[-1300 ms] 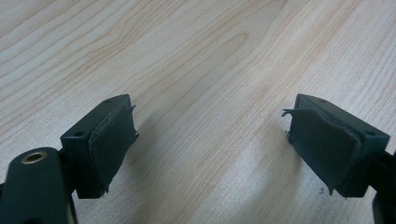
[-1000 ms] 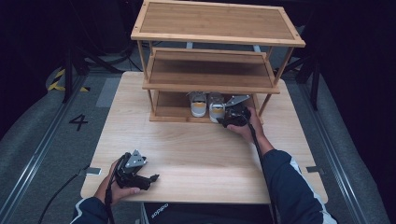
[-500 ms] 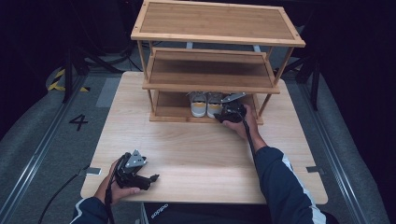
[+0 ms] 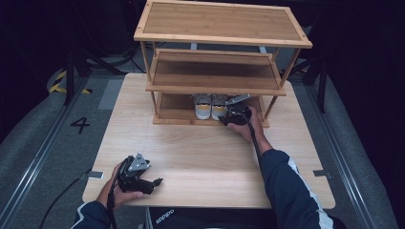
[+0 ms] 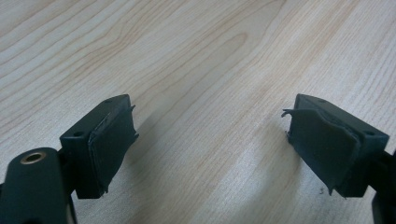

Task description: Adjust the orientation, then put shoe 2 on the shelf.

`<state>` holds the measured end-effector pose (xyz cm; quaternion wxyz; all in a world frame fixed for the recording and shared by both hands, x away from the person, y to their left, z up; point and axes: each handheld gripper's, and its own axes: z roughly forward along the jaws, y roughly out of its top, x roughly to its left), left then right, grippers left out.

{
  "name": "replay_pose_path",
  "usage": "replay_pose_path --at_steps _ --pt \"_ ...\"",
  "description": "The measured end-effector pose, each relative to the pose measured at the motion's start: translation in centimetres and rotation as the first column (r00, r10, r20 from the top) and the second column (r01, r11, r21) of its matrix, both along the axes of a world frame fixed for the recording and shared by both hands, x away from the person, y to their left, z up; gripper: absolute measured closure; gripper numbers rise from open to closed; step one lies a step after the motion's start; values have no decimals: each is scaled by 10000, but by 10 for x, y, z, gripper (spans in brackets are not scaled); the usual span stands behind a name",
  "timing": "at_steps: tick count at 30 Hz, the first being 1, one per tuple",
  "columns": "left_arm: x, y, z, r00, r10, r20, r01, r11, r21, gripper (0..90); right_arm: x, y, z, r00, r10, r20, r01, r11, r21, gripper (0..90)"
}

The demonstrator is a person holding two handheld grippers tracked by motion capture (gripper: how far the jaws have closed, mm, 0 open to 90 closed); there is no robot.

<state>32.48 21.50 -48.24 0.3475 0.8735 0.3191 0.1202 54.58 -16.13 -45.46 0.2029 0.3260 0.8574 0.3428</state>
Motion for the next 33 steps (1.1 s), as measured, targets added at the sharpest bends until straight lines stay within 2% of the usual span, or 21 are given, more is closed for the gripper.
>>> replay_pose_path --at_steps 6,11,13,14,15,21,22,23,25,26,27,29,32,33 --pt "0 0 0 10000 -13 -83 13 10000 -79 149 -4 -1 5 9997 205 -115 -209 9991 -364 416" --pt "0 0 0 10000 -43 -84 42 9999 -92 149 -12 -4 13 9993 351 -110 -356 9979 -544 413" --pt "0 0 0 10000 -43 -85 43 10000 -88 149 -15 -6 16 9985 553 26 -551 9965 -626 413" --pt "0 0 0 10000 -33 -93 32 10000 -83 148 -19 -7 18 9986 516 -89 -521 9966 -641 410" --pt "0 0 0 10000 -12 -80 11 10000 -68 149 -21 -9 20 9974 720 -29 -720 9947 -730 407" --pt "0 1 0 10000 -10 15 10 10000 4 152 -37 -15 27 9931 1110 -365 -1143 9879 -1044 392" --pt "0 1 0 10000 -8 11 8 10000 -1 152 -40 -17 28 9924 1181 -350 -1216 9846 -1259 390" --pt "0 1 0 10000 -13 4 13 10000 8 152 -43 -19 29 9926 1170 -320 -1203 9829 -1396 385" --pt "0 1 0 10000 -4 7 4 10000 12 152 -48 -23 30 9910 1252 -483 -1304 9833 -1267 379" --pt "0 1 0 10000 -5 8 5 10000 22 152 -49 -26 30 9914 1248 -392 -1292 9809 -1456 370" --pt "0 1 0 10000 -3 7 3 10000 22 152 -51 -27 30 9915 1212 -473 -1268 9819 -1408 369" --pt "-1 1 0 10000 8 20 -8 10000 26 152 -55 -32 31 9912 1227 -505 -1293 9784 -1612 361" --pt "-1 1 0 10000 87 45 -87 10000 25 152 -61 -38 33 9892 1296 -681 -1390 9775 -1586 346" --pt "-1 1 0 10000 91 -2 -91 10000 -22 152 -63 -42 35 9899 1316 -522 -1388 9744 -1771 346"
